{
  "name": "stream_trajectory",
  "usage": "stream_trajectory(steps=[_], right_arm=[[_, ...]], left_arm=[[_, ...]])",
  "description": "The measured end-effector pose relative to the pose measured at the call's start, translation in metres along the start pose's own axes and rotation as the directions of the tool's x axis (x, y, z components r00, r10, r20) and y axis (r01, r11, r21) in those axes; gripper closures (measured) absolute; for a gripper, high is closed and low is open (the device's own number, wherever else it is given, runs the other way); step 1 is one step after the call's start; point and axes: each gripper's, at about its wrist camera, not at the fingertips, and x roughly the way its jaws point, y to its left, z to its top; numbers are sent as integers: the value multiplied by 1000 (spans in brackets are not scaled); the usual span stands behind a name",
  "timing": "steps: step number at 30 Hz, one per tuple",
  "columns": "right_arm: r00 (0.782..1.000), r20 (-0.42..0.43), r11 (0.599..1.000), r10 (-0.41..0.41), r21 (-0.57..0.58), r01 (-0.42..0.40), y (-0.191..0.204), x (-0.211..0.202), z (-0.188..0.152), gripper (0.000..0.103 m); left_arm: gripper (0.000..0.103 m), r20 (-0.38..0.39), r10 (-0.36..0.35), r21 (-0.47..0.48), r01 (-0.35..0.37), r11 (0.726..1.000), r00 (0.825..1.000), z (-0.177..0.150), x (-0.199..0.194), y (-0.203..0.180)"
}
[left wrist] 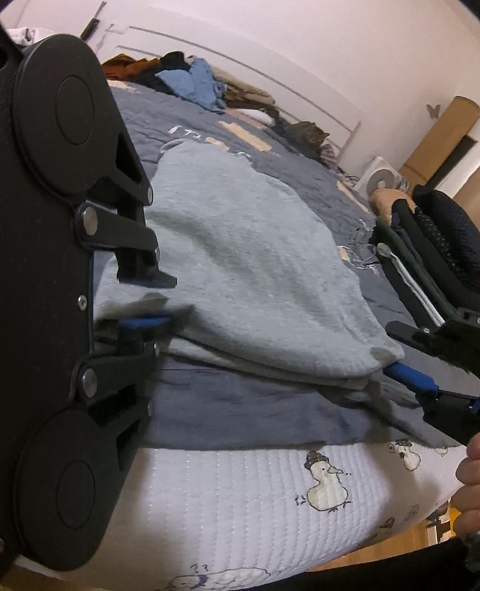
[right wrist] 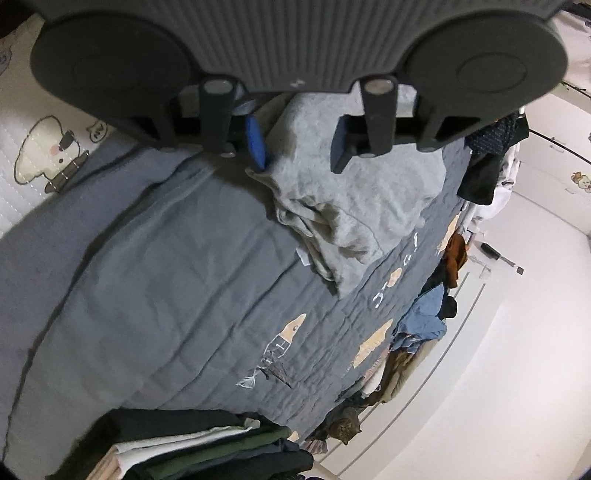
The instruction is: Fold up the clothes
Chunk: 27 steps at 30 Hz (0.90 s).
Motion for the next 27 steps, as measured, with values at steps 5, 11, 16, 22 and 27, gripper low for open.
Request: stream_trajectory(steps=[5,11,16,22,27], right_arm=[[1000,0,1000,-5,4,5,-1,0,0,91],[1000,-7,1000,3,-5,-3,1,0,-2,95],[1000,-21,1000,-3,-4,3,1,3,-2,95],[1000,-22,1000,-11,-1,11,0,4,-3,95],[1000,-22,1000,-16,-3,16,-1,6,-4,95]], left_arm=[[100,-21,-24,-3,24,1000,999,-5,-6,8],[99,-8,-16,-85,15,996,1000,-10,-16,28],[90,3,-23,-51,23,998,1000,-3,-14,14],[72,18,-8,30,7,1000,1000,5,-2,-5],[96,-20,1,25,0,1000,1000,3,5,-2]])
